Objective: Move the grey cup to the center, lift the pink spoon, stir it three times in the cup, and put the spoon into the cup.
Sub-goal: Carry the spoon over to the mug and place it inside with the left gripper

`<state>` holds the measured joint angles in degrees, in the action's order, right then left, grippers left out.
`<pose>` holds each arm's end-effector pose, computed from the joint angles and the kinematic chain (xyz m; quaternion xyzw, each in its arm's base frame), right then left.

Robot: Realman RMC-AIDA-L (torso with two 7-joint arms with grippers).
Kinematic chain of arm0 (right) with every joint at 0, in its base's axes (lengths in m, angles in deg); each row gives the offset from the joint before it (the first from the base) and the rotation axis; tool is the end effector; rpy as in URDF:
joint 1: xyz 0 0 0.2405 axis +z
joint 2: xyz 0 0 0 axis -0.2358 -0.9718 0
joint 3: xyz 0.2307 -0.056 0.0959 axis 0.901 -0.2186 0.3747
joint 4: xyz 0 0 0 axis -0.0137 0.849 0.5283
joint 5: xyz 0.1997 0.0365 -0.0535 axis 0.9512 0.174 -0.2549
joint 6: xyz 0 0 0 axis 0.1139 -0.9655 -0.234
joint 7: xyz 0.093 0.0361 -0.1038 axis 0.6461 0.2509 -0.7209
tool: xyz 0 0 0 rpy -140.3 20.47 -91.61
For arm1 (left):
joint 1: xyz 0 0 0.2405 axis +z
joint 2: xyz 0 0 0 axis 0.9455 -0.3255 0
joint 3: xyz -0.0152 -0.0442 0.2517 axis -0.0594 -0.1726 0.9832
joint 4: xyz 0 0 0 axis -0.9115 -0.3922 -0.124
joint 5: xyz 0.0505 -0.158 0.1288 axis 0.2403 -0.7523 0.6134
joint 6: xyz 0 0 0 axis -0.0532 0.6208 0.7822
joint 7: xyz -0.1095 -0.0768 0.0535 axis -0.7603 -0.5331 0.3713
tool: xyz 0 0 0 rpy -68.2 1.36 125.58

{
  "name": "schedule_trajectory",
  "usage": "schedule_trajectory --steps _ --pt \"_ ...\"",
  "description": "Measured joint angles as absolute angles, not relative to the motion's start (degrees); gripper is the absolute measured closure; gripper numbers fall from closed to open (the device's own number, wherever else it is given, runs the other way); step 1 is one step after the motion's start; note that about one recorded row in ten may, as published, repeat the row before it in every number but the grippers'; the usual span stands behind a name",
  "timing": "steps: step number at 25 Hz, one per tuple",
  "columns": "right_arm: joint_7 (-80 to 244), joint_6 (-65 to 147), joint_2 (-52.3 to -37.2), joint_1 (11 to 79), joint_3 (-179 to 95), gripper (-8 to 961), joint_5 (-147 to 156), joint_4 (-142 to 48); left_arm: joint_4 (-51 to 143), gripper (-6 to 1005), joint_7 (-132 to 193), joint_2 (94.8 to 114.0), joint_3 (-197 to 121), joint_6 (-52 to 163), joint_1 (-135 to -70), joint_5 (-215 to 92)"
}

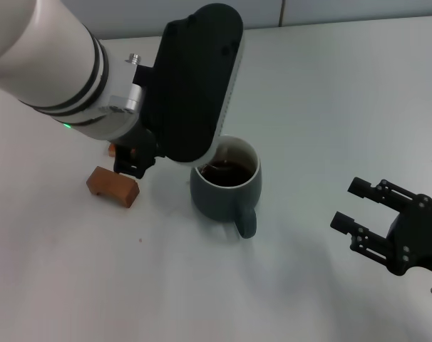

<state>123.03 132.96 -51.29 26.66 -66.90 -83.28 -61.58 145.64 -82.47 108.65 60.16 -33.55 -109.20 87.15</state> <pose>0.3208 0.2096 -0.0188 -0.8727 0.1734 0.3859 0.2435 -0.0799 0.3163 -0.0130 -0.9045 0.2461 0.3227 0.1311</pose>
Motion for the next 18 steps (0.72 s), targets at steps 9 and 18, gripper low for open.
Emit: schedule_trajectory --steps 9,18 --pt "123.0 132.9 -51.27 26.9 -67.0 287 -83.4 -61.6 145.4 864 -82.6 108.66 60.5 -31.6 -109.3 86.8" --pt "123.0 132.9 -51.27 27.2 -67.0 286 -84.1 -61.5 147.0 863 -82.8 108.66 60.8 -34.4 -108.6 84.0"
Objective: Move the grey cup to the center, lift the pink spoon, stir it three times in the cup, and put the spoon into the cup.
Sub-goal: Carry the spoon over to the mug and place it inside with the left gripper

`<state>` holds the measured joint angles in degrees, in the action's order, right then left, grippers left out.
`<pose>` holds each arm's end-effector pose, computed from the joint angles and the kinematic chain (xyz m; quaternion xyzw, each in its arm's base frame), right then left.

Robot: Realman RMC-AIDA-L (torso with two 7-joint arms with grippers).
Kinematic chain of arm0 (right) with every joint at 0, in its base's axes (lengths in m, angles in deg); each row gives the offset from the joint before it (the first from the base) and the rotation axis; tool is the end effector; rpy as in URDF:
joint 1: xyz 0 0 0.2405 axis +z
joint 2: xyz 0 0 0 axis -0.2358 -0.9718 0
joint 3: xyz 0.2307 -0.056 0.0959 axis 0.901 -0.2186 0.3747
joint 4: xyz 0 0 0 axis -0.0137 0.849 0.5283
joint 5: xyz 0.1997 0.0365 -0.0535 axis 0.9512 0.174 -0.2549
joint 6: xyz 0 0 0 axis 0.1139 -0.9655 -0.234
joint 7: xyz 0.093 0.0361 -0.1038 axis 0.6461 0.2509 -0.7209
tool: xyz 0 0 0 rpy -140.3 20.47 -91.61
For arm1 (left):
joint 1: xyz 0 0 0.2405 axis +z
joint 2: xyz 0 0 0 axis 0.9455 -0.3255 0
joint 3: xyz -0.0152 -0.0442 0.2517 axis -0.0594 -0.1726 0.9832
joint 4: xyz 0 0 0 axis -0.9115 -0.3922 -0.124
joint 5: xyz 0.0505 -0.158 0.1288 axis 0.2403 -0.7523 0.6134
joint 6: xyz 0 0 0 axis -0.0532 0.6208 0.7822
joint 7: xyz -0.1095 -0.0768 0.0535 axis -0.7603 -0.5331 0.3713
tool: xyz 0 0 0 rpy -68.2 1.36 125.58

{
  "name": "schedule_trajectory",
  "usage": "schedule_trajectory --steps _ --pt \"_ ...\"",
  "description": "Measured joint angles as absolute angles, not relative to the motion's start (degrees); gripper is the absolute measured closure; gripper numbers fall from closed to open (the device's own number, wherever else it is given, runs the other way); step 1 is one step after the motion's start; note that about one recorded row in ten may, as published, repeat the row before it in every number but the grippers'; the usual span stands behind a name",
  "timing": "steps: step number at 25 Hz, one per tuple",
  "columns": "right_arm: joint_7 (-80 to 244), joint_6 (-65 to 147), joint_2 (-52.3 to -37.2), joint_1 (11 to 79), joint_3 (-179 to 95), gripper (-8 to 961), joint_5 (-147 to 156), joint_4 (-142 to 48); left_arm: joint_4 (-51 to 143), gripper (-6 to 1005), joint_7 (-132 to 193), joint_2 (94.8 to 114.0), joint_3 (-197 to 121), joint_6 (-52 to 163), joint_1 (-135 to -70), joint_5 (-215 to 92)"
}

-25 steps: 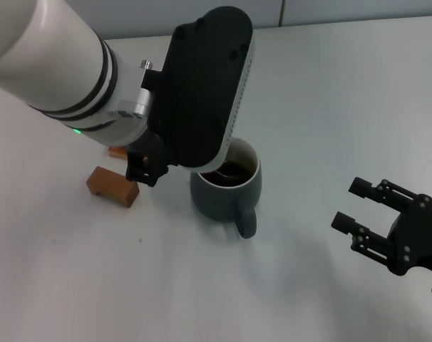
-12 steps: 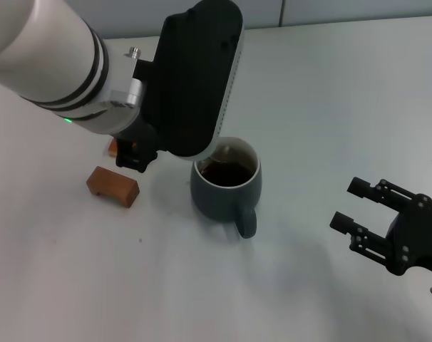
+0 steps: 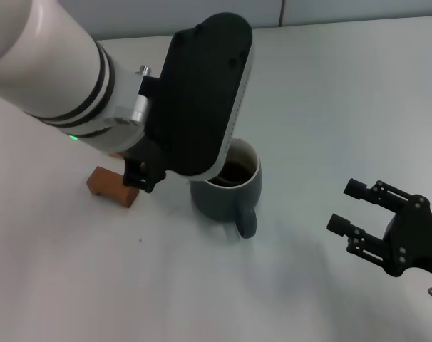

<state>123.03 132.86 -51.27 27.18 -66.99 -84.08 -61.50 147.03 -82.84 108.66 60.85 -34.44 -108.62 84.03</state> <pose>0.3193 0.2110 -0.0206 -0.8766 0.1705 0.3834 0.2357 -0.0763 0.3058 -0.0172 -0.9123 0.2509 0.3039 0.1113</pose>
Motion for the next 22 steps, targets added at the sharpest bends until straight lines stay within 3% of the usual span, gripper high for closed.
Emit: schedule_trajectory --steps 22 --pt "122.9 132.3 -51.18 28.2 -67.1 287 -84.2 -60.4 148.3 860 -85.2 108.63 62.3 -32.9 -107.6 82.6"
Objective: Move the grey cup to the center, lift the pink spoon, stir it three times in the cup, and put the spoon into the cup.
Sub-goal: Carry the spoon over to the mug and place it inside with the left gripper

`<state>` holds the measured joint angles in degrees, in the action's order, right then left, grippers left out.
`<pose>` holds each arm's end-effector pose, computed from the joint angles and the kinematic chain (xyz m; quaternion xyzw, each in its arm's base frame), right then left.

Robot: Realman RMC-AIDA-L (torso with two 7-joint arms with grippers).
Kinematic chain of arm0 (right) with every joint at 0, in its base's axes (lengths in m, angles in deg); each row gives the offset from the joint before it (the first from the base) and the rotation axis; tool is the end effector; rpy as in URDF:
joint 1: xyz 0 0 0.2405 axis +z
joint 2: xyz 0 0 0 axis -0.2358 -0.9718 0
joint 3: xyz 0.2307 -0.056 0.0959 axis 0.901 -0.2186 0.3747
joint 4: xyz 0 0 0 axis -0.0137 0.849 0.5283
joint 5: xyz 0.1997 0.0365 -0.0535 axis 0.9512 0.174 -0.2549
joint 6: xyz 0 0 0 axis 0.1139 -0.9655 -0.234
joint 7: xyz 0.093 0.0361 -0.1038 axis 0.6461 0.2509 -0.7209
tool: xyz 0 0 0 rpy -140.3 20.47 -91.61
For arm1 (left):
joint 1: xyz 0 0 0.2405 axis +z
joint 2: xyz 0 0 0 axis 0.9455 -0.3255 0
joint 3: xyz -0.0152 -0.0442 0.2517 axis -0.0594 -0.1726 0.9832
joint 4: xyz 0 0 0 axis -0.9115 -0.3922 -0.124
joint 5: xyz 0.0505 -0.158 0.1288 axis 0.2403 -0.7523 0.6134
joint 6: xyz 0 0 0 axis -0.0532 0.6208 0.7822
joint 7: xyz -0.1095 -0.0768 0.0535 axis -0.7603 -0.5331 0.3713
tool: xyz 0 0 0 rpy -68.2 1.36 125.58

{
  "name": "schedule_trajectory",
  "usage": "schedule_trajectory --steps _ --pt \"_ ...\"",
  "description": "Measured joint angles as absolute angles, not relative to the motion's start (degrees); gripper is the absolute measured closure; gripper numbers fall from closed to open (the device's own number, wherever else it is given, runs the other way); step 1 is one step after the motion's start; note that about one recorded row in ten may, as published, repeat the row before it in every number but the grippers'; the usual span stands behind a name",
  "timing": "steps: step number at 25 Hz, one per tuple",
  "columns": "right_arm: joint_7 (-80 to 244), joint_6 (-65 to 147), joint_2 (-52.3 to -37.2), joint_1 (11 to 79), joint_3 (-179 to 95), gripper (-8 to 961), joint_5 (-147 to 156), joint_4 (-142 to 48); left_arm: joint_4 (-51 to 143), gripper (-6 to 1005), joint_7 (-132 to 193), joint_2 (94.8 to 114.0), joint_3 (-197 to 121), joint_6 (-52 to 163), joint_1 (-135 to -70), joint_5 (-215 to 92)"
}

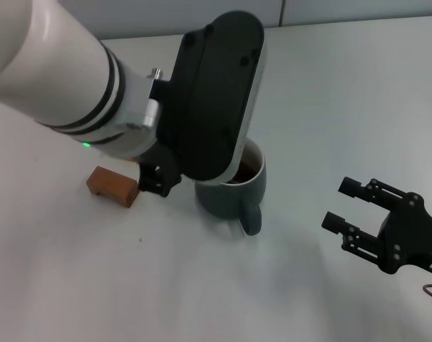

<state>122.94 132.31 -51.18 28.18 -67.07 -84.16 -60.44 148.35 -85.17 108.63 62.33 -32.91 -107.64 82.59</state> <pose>0.3165 0.2151 -0.0235 -0.8771 0.1710 0.3850 0.2308 -0.0721 0.2993 -0.0223 -0.9196 0.2465 0.2835 0.1149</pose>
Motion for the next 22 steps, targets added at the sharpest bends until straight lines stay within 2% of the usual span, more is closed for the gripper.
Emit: schedule_trajectory --steps 10,22 --pt "122.9 132.3 -51.26 28.6 -67.2 286 -84.2 -60.4 148.4 859 -84.3 108.45 60.7 -31.9 -107.3 86.2" --pt "123.3 132.2 -51.12 28.8 -67.7 286 -84.2 -60.6 149.0 857 -83.5 108.27 49.8 -31.0 -104.7 70.0"
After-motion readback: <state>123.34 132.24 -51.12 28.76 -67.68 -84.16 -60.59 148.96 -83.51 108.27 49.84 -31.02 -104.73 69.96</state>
